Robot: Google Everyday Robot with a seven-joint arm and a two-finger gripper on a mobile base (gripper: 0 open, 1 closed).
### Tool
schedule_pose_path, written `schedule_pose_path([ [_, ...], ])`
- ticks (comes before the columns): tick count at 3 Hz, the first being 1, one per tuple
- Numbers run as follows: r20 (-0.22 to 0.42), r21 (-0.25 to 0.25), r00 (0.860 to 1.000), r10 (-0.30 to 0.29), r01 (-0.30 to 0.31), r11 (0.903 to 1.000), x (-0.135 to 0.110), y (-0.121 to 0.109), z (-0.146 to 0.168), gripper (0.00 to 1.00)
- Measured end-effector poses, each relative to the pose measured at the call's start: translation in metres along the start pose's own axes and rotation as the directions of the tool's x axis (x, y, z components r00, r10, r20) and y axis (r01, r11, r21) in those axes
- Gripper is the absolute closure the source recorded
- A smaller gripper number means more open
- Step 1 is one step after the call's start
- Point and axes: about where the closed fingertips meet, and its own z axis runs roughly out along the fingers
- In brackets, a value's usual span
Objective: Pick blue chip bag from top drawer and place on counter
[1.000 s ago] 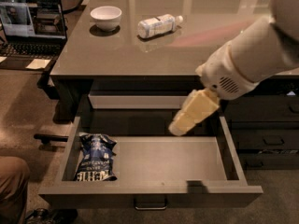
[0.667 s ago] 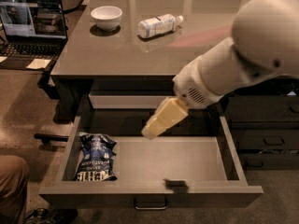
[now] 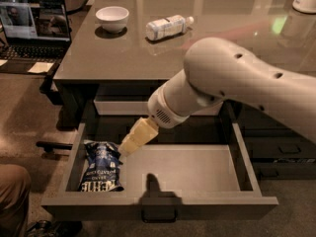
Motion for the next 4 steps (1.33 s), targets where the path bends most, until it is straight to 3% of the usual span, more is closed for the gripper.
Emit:
schedule_pose_path([
  [1, -0.009, -0.024, 0.999, -0.032, 0.032, 0.9992, -0.003, 0.019, 0.035, 0.0],
  [2, -0.039, -0.043, 0.996, -0.082, 0.081, 0.9958, -0.032, 0.051, 0.093, 0.0],
  [4, -0.043, -0.015, 0.998, -0.052, 0.051, 0.9986, -0.032, 0.046, 0.097, 0.0],
])
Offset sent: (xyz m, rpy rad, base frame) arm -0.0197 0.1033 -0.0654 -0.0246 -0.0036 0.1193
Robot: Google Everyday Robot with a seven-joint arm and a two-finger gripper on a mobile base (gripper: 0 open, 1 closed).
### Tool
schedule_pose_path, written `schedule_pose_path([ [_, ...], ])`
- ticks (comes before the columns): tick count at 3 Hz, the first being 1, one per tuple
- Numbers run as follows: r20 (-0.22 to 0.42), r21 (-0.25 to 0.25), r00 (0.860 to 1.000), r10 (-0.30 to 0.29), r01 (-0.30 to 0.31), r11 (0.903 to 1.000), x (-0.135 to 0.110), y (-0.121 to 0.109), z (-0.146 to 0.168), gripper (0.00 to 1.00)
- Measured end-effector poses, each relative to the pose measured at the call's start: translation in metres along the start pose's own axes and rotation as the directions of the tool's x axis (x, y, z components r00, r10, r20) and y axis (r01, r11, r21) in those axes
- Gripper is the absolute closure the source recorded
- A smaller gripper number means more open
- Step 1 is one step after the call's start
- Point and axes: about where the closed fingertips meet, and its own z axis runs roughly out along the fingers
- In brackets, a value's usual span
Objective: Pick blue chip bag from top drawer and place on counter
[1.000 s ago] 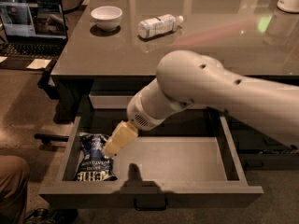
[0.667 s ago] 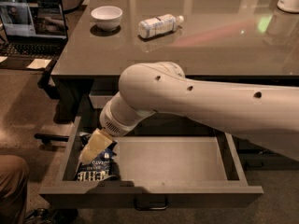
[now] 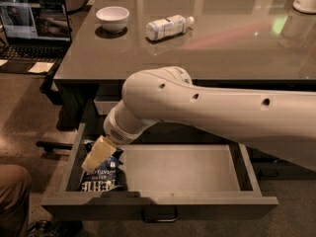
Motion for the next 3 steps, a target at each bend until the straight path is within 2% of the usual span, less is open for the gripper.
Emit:
schedule_pose_path([
  [1, -0.001, 0.037, 1.0, 0.031, -0.031, 0.9989, 0.006, -0.021, 0.022, 0.0],
  [2, -0.002, 0.029, 0.998, 0.055, -0.055, 0.9981, 0.012, -0.041, 0.052, 0.0],
  [3, -0.009, -0.032, 0.997, 0.082, -0.083, 0.9961, 0.022, -0.045, 0.083, 0.0],
])
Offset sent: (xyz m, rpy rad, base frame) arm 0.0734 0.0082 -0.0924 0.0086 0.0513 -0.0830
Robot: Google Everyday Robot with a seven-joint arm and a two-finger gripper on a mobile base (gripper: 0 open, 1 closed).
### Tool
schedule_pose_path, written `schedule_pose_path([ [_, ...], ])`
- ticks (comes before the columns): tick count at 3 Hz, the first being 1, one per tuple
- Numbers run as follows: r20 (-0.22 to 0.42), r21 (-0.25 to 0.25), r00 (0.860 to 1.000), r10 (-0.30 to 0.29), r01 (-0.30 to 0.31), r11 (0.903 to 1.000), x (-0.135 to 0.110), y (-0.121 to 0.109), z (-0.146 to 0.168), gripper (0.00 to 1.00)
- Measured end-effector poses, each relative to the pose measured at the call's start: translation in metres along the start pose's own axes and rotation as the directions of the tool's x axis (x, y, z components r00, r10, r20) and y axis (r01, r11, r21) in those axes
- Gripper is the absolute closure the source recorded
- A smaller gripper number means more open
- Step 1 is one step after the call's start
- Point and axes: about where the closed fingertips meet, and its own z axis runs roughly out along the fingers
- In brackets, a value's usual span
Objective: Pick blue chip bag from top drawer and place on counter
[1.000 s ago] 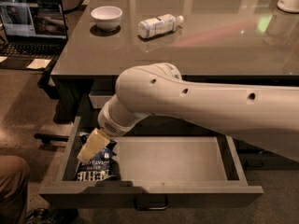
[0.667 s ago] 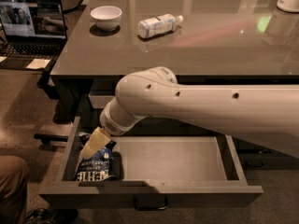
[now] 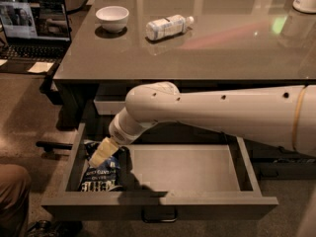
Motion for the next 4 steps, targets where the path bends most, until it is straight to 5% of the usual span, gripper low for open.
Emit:
schedule_pose_path([
  [1, -0.012, -0.081, 1.0, 0.014, -0.015, 0.9966, 0.004, 0.01, 0.028, 0.0],
  [3, -0.036, -0.137, 0.999, 0.027, -0.031, 0.9901, 0.013, 0.024, 0.068, 0.0],
  [4, -0.06, -0.139, 0.997, 0.046, -0.054, 0.9889, 0.027, 0.021, 0.084, 0.18],
])
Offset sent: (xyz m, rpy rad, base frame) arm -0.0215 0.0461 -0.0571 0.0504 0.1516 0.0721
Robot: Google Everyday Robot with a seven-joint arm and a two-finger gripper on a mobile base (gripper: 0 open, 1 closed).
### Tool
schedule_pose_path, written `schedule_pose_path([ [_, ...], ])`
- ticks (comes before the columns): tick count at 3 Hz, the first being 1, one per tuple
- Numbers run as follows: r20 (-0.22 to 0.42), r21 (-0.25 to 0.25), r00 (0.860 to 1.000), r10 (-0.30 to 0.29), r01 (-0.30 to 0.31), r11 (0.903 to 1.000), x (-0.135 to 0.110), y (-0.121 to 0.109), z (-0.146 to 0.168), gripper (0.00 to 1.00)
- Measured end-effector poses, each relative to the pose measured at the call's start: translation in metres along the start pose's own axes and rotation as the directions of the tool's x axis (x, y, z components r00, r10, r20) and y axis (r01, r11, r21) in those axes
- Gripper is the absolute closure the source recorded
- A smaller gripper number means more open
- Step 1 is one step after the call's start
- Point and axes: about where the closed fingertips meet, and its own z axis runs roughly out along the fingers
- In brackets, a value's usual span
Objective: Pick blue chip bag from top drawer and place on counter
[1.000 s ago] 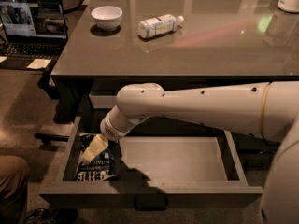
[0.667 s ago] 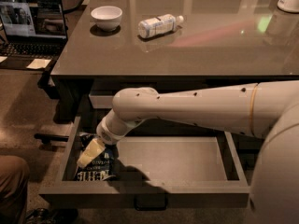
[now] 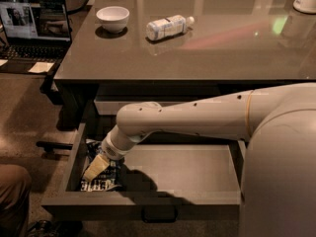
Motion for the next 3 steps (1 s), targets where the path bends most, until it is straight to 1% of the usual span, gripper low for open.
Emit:
schedule_pose_path([
  [2, -0.005, 0.001, 1.0, 0.006, -0.006, 1.0, -0.0011, 0.0004, -0.0042, 0.65],
  [3, -0.007, 0.013, 1.0, 0.014, -0.014, 0.9998, 0.0029, -0.0018, -0.0068, 0.88],
])
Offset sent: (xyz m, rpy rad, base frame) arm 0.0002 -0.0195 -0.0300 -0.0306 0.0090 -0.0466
